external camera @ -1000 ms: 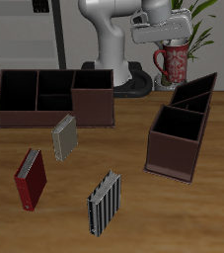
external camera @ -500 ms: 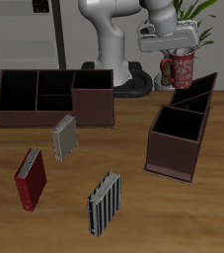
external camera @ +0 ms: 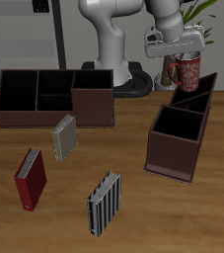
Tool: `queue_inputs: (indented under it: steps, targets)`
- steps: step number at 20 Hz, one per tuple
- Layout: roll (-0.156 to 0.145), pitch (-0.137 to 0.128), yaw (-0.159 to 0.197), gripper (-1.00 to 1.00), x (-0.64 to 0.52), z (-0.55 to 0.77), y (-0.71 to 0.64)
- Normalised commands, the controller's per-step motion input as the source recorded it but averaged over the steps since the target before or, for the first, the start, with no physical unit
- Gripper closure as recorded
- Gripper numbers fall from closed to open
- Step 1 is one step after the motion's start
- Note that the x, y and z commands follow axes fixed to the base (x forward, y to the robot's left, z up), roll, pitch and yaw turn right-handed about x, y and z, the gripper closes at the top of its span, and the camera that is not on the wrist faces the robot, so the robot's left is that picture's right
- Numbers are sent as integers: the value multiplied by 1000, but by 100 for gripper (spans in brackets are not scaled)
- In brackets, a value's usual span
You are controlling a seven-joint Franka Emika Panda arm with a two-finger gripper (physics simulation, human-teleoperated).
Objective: Place the red mug into the left desk caddy's left compartment and place the striped book into the left desk caddy's back compartment and place the red book into the back desk caddy's front compartment
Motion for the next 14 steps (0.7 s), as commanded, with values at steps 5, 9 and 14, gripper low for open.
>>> queue_inputs:
  steps: [5, 9, 14]
  targets:
    - [-6, 27, 32, 100, 225, 15, 20]
    - [-12, 30, 45, 100, 243, -89, -22]
    - [-16, 57, 26, 100, 85, -238, 79]
